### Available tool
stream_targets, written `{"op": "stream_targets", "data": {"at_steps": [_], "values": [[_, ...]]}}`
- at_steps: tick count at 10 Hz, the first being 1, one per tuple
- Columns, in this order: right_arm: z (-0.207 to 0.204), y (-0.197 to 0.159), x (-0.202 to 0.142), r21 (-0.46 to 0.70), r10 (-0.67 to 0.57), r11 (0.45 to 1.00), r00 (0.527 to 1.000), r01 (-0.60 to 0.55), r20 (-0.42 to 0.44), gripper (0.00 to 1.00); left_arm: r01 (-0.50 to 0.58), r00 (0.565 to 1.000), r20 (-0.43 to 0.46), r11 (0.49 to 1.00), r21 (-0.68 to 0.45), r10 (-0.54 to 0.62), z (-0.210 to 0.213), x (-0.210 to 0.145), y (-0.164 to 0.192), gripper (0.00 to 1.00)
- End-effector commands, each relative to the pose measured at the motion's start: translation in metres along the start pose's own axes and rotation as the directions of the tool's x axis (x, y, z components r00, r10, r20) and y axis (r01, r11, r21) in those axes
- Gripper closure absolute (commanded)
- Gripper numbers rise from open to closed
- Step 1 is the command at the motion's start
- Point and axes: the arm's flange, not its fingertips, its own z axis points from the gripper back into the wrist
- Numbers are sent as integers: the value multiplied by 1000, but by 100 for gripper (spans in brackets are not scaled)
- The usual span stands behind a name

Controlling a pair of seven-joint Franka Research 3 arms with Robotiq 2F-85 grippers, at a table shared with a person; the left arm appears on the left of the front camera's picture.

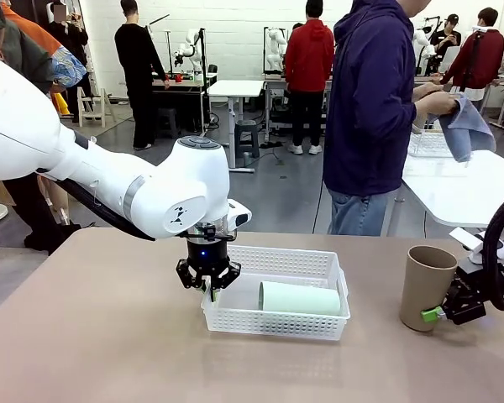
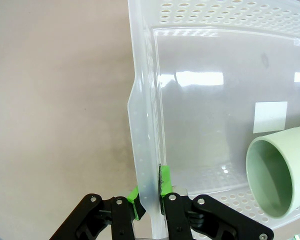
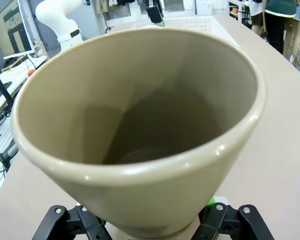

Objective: Clean and organize the cups into the basket.
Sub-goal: Pick up the Reusable plastic cup from the right side of the table and stack it inside the Organizing basket in the center of the table.

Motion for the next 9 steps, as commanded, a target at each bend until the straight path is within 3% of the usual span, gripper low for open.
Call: {"op": "stream_targets", "data": {"at_steps": [1, 5, 7, 9], "values": [[-2, 16, 16, -28, -9, 1000, 1000, 10, 19, 100, 3, 1000, 6, 1000, 1, -3, 2, -2, 1, 100], [15, 76, 149, -141, 11, 990, 992, 8, 128, 100, 3, 1000, 6, 1000, 1, -3, 2, -2, 1, 100], [18, 92, 183, -162, 11, 987, 994, 7, 111, 100, 3, 1000, 6, 1000, 1, -3, 2, -2, 1, 100], [13, 98, 186, -211, -28, 977, 998, 40, 62, 100, 3, 1000, 6, 1000, 1, -3, 2, -2, 1, 100]]}}
